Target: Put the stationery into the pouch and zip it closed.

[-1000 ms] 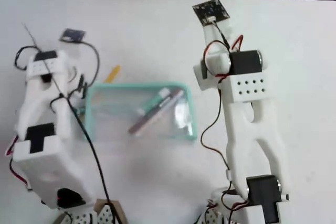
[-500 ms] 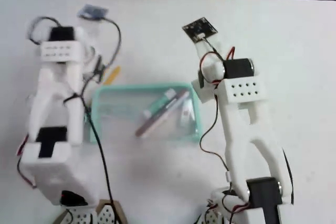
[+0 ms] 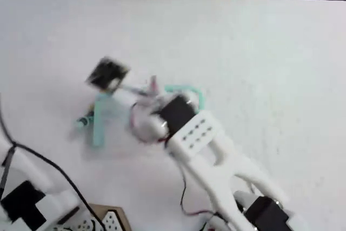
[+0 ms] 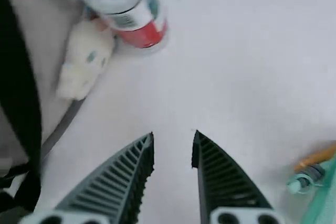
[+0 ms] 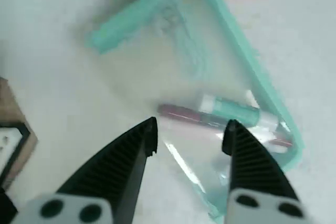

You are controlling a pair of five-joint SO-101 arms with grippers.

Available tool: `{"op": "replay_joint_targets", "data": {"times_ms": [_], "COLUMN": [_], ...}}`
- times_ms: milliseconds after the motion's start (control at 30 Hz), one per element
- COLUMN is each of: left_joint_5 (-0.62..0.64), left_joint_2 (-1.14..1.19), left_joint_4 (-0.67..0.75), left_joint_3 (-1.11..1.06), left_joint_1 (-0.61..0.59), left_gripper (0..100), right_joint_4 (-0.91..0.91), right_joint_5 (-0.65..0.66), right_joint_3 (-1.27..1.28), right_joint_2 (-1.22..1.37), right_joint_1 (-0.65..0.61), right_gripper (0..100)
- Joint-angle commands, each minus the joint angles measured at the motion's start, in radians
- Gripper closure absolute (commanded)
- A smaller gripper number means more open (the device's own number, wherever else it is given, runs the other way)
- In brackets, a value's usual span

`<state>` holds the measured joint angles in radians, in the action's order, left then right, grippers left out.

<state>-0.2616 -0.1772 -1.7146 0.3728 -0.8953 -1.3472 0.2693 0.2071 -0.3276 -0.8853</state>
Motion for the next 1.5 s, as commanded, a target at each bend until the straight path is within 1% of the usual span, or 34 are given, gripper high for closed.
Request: {"op": "replay_joint_targets", "data": {"times_ms": [0, 67, 200, 267, 333, 433, 500, 667, 733, 867, 967, 1067, 1233, 1467], "left_joint_5": [0.005, 0.005, 0.005, 0.005, 0.005, 0.005, 0.005, 0.005, 0.005, 0.009, 0.011, 0.008, 0.009, 0.011], "left_joint_2": [-0.028, -0.016, 0.022, 0.044, 0.065, 0.097, 0.119, 0.153, 0.157, 0.154, 0.154, 0.154, 0.154, 0.154], "left_joint_4": [0.012, 0.052, 0.186, 0.247, 0.299, 0.365, 0.388, 0.39, 0.39, 0.384, 0.384, 0.385, 0.384, 0.384], "left_joint_3": [0.026, -0.009, -0.117, -0.17, -0.218, -0.279, -0.315, -0.381, -0.405, -0.463, -0.506, -0.552, -0.594, -0.647], "left_joint_1": [-0.134, -0.191, -0.297, -0.34, -0.374, -0.397, -0.397, -0.397, -0.394, -0.389, -0.389, -0.361, -0.277, -0.14], "left_gripper": [86, 86, 86, 86, 86, 86, 86, 86, 86, 86, 86, 86, 86, 86], "right_joint_4": [0.047, 0.059, 0.077, 0.07, 0.042, -0.033, -0.105, -0.329, -0.374, -0.372, -0.372, -0.372, -0.367, -0.274], "right_joint_5": [-0.164, -0.235, -0.381, -0.45, -0.488, -0.523, -0.575, -0.72, -0.75, -0.753, -0.753, -0.752, -0.75, -0.747], "right_joint_3": [-0.021, -0.028, -0.072, -0.14, -0.235, -0.419, -0.568, -0.921, -1.033, -1.145, -1.174, -1.175, -1.174, -1.185], "right_joint_2": [-0.03, -0.002, 0.108, 0.186, 0.278, 0.437, 0.55, 0.837, 0.944, 1.089, 1.125, 1.133, 1.139, 1.173], "right_joint_1": [-0.067, -0.079, -0.11, -0.133, -0.16, -0.209, -0.226, -0.228, -0.228, -0.232, -0.251, -0.257, -0.211, -0.177], "right_gripper": [69.3, 66.6, 66.4, 66.4, 66.3, 66.3, 66.3, 66.3, 66.3, 66.3, 66.3, 66.3, 66.3, 66.3]}}
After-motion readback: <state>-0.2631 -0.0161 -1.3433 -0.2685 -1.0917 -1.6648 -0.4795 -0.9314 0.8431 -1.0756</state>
